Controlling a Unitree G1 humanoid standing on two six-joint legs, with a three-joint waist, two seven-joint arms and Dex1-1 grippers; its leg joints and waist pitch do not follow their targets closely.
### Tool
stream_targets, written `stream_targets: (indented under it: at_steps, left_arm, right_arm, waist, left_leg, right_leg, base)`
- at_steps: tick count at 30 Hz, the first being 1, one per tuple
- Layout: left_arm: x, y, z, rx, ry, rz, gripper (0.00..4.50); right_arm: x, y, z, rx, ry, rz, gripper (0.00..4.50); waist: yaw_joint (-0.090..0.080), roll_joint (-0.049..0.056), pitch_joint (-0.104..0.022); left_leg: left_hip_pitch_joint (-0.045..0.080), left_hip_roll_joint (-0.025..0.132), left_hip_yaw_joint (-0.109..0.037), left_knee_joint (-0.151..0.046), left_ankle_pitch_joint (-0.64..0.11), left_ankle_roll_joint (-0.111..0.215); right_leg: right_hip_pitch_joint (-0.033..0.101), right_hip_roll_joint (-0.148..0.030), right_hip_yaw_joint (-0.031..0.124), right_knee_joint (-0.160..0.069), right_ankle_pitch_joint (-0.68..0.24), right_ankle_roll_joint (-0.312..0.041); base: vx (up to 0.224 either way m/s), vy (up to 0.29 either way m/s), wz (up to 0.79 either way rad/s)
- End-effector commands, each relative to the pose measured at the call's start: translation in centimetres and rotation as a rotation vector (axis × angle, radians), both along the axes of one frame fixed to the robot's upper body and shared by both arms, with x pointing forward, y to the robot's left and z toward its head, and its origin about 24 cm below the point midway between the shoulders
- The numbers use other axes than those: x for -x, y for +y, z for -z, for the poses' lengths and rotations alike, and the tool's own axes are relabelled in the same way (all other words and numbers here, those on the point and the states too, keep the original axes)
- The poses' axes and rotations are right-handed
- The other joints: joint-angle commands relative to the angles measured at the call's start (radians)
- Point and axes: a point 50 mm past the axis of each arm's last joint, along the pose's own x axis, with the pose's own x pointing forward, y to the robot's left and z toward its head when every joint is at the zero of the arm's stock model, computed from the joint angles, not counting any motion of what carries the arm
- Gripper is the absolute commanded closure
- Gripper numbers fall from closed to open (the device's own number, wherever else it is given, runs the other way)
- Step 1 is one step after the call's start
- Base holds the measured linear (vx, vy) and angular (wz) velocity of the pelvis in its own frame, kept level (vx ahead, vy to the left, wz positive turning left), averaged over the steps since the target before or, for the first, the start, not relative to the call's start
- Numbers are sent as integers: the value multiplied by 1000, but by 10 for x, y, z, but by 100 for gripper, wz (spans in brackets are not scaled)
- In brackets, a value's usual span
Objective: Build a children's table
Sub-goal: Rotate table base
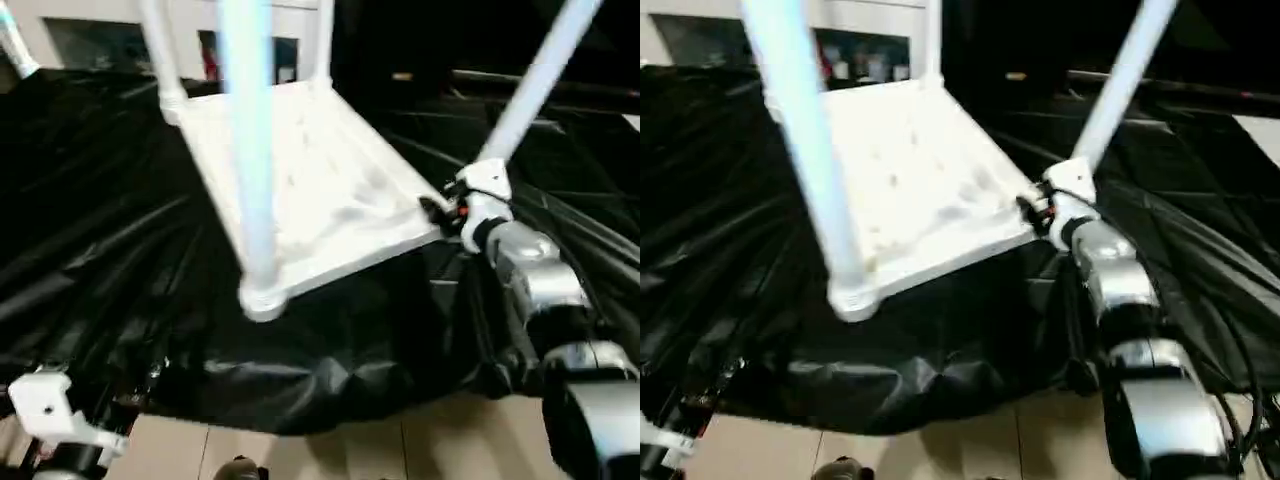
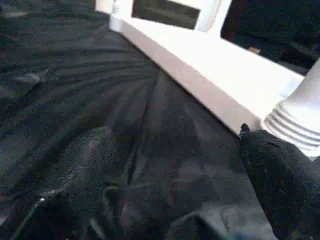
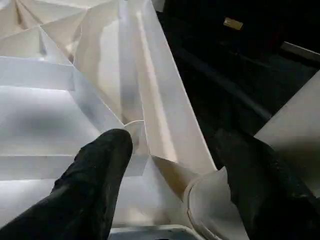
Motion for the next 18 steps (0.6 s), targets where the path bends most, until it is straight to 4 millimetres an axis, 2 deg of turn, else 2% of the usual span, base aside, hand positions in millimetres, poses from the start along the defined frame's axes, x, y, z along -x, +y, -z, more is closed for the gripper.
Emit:
stream_targets:
  at_steps: [1, 2, 4, 5, 6, 7, 8, 9, 10, 13, 15, 16, 17, 18]
  left_arm:
    - [-10, -12, -13, 19, -56, 104, 2]
    - [-15, -18, -19, 27, -75, 154, 2]
    - [-24, -30, -26, 45, -93, 273, 2]
    - [-26, -33, -28, 46, -92, 310, 2]
    - [-30, -36, -29, 43, -96, 334, 2]
    - [-33, -36, -30, 41, -100, 342, 2]
    - [-37, -39, -32, 41, -108, 362, 2]
    - [-41, -42, -34, 41, -116, 387, 2]
    - [-47, -47, -37, 47, -132, 427, 2]
    - [-61, -58, -49, 52, -170, 494, 2]
    - [-66, -60, -53, 51, -180, 497, 2]
    - [-71, -62, -55, 45, -186, 506, 2]
    - [-71, -62, -55, 45, -186, 506, 2]
    - [-85, -67, -60, 49, -193, 533, 2]
  right_arm:
    - [2, -4, 2, -11, -1, 3, 134]
    - [4, -1, 4, -5, -2, -15, 134]
    - [12, 4, 10, -7, -4, -37, 134]
    - [15, 5, 12, -10, -2, -38, 134]
    - [18, 6, 15, -16, -2, -38, 134]
    - [20, 7, 16, -21, -5, -38, 134]
    - [23, 8, 18, -27, -4, -41, 134]
    - [27, 9, 21, -30, -2, -46, 134]
    - [33, 11, 25, -36, 5, -52, 134]
    - [48, 12, 32, -41, 16, -45, 134]
    - [52, 11, 33, -45, 19, -36, 134]
    - [56, 10, 35, -47, 23, -28, 134]
    - [56, 10, 35, -47, 23, -28, 134]
    - [65, 10, 36, -50, 41, -21, 134]
  waist:
    - [-4, -1, -45]
    - [-2, 1, -44]
    - [-5, -4, -40]
    - [1, -4, -42]
    - [-7, -13, -41]
    - [-4, -13, -43]
    - [-7, -15, -41]
    - [-8, -12, -41]
    - [-10, -16, -36]
    - [-9, -11, -32]
    - [-9, -13, -30]
    - [-12, -5, -30]
    - [-11, -8, -30]
    - [-11, 2, -33]
  left_leg:
    - [20, 74, -22, -94, -98, 59]
    - [20, 74, -22, -94, -95, 59]
    - [16, 74, -21, -96, -89, 57]
    - [22, 72, -19, -93, -73, 53]
    - [15, 71, -20, -93, -59, 57]
    - [17, 69, -17, -90, -40, 61]
    - [17, 70, -17, -90, -40, 63]
    - [17, 69, -17, -92, -53, 60]
    - [15, 70, -16, -94, -71, 54]
    - [20, 70, -16, -98, -74, 34]
    - [20, 70, -16, -98, -78, 24]
    - [17, 68, -18, -99, -82, 18]
    - [20, 68, -16, -99, -89, 17]
    - [21, 67, -17, -98, -90, 7]
  right_leg:
    - [20, -60, 35, -48, 68, -260]
    - [18, -61, 35, -47, 68, -259]
    - [18, -61, 36, -45, 57, -250]
    - [12, -58, 38, -44, 73, -235]
    - [17, -58, 38, -41, 89, -234]
    - [16, -57, 39, -42, 106, -230]
    - [14, -57, 40, -42, 107, -232]
    - [15, -58, 40, -43, 88, -234]
    - [14, -58, 41, -46, 62, -234]
    - [10, -54, 41, -48, 60, -221]
    - [11, -54, 43, -46, 66, -216]
    - [12, -55, 43, -45, 64, -218]
    - [11, -54, 43, -49, 56, -215]
    - [11, -54, 43, -46, 64, -217]
  base:
    - [0, 0, 0]
    - [0, 0, 0]
    - [0, 0, 0]
    - [0, 0, 0]
    - [0, 0, 0]
    - [0, 0, 0]
    - [0, 0, 0]
    - [0, 0, 0]
    - [0, 0, 0]
    - [0, 0, 0]
    - [0, 0, 0]
    - [0, 0, 0]
    - [0, 0, 0]
    - [0, 0, 0]
